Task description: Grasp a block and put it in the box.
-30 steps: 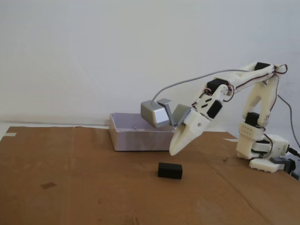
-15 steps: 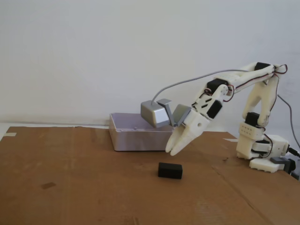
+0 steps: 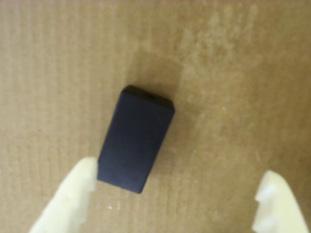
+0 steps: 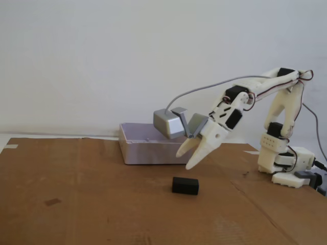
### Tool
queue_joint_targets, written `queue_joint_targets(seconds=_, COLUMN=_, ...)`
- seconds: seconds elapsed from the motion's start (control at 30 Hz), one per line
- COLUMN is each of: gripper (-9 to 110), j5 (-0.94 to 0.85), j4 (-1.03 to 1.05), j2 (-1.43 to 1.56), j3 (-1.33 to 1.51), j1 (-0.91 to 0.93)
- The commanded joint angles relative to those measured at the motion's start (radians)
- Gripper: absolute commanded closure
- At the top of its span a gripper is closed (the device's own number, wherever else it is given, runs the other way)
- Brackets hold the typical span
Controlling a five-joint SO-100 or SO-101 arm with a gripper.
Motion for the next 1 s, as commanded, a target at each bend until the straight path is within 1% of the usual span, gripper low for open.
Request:
queue_joint_targets(seconds=0.0, gripper=61, j5=0.012, j4=-0.038, j2=0.023, j3=-0.092, j1=-0.034)
queue_joint_targets(seconds=0.13, gripper=61, j5=0.066, j4=-0.043, j2=0.023, j3=-0.071, j1=-0.055)
queue_joint_targets(seconds=0.4, gripper=61, j5=0.072, j4=-0.043, j2=-0.011, j3=-0.069, j1=-0.081)
queue_joint_targets(seconds=0.53, gripper=61, j5=0.109, j4=-0.046, j2=-0.046, j3=-0.08, j1=-0.083)
queue_joint_targets(seconds=0.67, gripper=61, j5=0.112, j4=-0.103, j2=-0.077, j3=-0.072, j1=-0.083)
queue_joint_targets(seconds=0.97, gripper=61, j5=0.112, j4=-0.107, j2=-0.12, j3=-0.074, j1=-0.075)
